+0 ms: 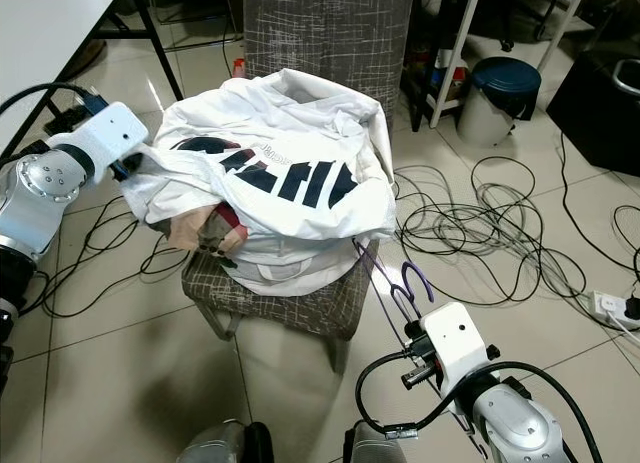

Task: Hang hanger

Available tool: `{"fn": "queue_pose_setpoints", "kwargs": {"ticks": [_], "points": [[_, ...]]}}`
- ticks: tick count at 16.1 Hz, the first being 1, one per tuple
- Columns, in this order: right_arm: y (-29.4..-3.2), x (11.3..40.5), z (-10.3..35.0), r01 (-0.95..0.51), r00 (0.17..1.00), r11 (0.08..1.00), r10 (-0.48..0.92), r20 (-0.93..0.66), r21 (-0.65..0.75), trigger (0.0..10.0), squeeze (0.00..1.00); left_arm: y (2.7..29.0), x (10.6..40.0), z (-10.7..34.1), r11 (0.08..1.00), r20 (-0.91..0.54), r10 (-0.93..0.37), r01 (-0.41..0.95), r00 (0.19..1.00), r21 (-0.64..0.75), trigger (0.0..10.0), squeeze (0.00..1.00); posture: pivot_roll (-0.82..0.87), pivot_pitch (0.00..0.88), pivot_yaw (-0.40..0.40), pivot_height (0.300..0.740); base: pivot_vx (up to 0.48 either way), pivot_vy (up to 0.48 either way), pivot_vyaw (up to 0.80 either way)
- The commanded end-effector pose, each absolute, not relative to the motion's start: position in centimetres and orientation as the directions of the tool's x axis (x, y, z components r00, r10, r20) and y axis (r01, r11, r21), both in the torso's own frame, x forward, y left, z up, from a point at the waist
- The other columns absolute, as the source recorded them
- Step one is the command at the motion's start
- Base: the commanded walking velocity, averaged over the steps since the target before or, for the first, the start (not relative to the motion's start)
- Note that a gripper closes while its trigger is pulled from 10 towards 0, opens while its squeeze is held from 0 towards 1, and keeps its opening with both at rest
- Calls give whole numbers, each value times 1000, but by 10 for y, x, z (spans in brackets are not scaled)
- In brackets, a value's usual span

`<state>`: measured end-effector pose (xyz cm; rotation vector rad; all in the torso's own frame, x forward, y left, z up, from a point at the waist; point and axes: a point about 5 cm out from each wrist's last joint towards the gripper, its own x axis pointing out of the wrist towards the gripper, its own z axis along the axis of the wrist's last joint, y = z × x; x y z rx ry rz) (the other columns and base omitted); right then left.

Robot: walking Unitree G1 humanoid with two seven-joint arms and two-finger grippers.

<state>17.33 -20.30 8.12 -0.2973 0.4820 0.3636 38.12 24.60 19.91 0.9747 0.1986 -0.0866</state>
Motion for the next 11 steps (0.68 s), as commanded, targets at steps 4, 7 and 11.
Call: {"fn": "queue_pose_setpoints", "kwargs": {"ticks": [4, 7, 11], "points": [[-204, 172, 83, -395, 836, 896, 259, -484, -202, 10000, 0, 237, 378, 204, 581, -127, -5, 106, 992, 807, 0, 0, -169, 97, 91, 740, 0, 0, 0], [-204, 173, 84, -389, 840, 899, 256, -479, -201, 10000, 0, 229, 376, 200, 601, -126, -31, 119, 992, 791, 0, 0, -171, 101, 91, 740, 0, 0, 0], [-208, 178, 95, -318, 885, 934, 229, -406, -165, 10000, 0, 222, 371, 194, 609, -144, -59, 150, 988, 779, 0, 0, -170, 102, 91, 740, 0, 0, 0]]}}
